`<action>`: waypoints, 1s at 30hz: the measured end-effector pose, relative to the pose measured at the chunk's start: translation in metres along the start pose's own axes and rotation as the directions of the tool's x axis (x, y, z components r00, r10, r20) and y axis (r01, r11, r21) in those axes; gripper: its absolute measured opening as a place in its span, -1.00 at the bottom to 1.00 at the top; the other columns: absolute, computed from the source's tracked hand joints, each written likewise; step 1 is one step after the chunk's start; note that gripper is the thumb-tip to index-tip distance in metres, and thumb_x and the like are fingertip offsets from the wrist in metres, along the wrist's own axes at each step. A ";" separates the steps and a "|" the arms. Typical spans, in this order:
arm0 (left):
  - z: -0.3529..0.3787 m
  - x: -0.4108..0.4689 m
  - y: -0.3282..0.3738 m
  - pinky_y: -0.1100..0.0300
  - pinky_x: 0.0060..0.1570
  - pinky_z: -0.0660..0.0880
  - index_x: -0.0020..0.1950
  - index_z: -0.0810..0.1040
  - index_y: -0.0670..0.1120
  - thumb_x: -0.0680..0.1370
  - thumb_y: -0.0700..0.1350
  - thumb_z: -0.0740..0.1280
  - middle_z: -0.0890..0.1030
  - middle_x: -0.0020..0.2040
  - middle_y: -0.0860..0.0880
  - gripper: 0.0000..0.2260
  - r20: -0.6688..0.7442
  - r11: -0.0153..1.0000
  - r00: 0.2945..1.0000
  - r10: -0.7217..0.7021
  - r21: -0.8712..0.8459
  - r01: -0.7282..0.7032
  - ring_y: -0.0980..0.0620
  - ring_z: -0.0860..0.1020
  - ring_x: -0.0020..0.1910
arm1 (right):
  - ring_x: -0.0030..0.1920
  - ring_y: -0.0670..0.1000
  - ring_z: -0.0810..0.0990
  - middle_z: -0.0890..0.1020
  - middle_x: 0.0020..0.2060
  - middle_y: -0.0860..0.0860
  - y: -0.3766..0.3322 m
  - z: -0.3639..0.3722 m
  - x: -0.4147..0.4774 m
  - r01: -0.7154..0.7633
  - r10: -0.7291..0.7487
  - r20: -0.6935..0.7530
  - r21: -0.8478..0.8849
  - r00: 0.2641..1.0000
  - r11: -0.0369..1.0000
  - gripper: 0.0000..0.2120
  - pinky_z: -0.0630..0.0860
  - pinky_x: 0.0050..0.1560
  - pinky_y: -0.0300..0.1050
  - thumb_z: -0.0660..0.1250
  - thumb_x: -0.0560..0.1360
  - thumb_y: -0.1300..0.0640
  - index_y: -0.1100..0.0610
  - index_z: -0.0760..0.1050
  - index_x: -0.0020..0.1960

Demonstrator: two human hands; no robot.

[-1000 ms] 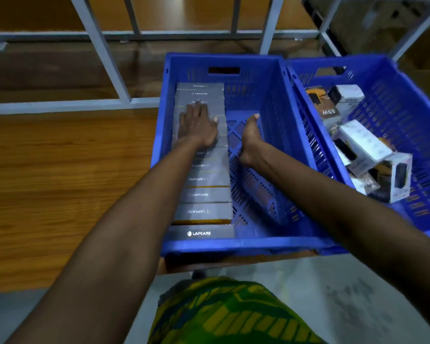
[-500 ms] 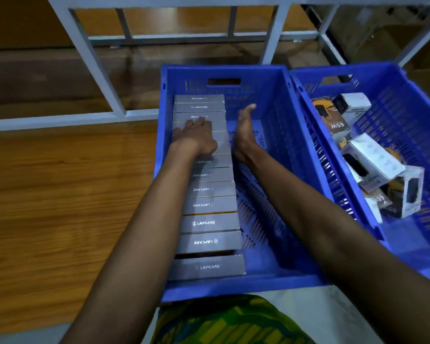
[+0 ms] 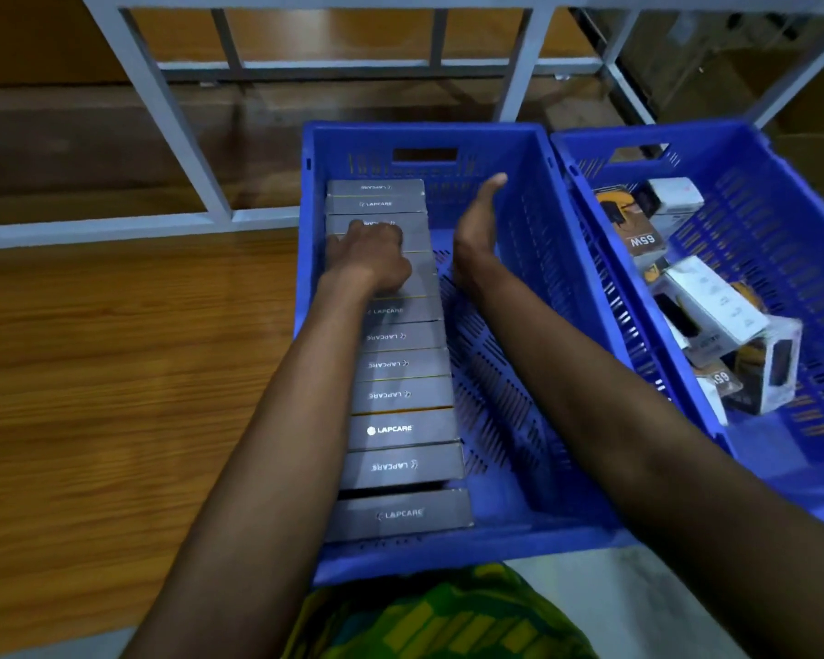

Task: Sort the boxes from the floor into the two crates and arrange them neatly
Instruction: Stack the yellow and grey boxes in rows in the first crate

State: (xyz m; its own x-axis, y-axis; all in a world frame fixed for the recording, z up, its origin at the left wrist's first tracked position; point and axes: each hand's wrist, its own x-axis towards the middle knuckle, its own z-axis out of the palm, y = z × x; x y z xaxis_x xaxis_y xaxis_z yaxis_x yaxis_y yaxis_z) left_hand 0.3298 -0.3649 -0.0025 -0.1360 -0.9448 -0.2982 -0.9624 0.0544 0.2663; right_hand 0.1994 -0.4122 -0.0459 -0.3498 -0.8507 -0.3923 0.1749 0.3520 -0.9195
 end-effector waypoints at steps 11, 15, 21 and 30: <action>0.002 -0.012 0.010 -0.19 0.53 0.07 0.57 0.20 -0.12 0.60 -0.19 0.13 0.18 0.59 -0.15 -0.49 0.062 0.998 0.998 -0.030 0.052 0.027 -0.16 0.08 0.59 | 0.49 0.17 0.40 0.38 0.53 0.13 0.020 -0.055 -0.065 -0.234 0.255 0.284 -0.105 0.924 0.966 -0.19 0.35 0.49 0.18 -0.20 0.60 -0.43 0.08 0.16 0.64; 0.005 -0.010 0.007 -0.21 0.50 0.10 0.56 0.20 -0.15 0.60 -0.17 0.15 0.20 0.59 -0.14 -0.49 0.068 0.998 0.997 -0.022 0.066 0.017 -0.17 0.10 0.57 | 0.45 0.18 0.45 0.42 0.46 0.07 0.031 -0.040 -0.098 -0.322 0.353 0.265 -0.154 0.897 0.934 -0.19 0.56 0.23 0.03 -0.20 0.60 -0.43 0.09 0.25 0.59; 0.009 -0.011 0.017 -0.30 0.44 0.11 0.50 0.36 -0.07 0.56 -0.22 0.16 0.27 0.55 -0.14 -0.53 0.046 0.999 0.998 0.043 -0.008 -0.043 -0.19 0.13 0.55 | 0.15 0.14 0.62 0.56 0.33 0.13 0.023 -0.041 -0.112 -0.320 0.366 0.139 -0.273 0.920 0.907 -0.17 0.58 -0.05 -0.10 -0.15 0.59 -0.45 0.14 0.38 0.50; 0.010 -0.016 0.018 -0.27 0.41 0.15 0.52 0.33 0.02 0.59 -0.18 0.17 0.27 0.54 -0.13 -0.52 0.078 0.992 0.989 0.125 -0.025 -0.123 -0.16 0.13 0.55 | 0.32 0.17 0.49 0.49 0.41 0.19 0.025 -0.090 -0.132 -0.601 0.672 0.269 -0.304 0.690 0.739 0.01 0.28 0.39 0.20 -0.15 0.47 -0.59 0.19 0.30 0.53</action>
State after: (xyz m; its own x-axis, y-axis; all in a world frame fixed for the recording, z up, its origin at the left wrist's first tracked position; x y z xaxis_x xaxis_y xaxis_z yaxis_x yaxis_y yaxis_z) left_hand 0.3127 -0.3460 -0.0018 -0.2727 -0.9025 -0.3333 -0.9321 0.1620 0.3240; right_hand 0.1674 -0.2556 -0.0194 0.1238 -0.4557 -0.8815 0.0593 0.8901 -0.4518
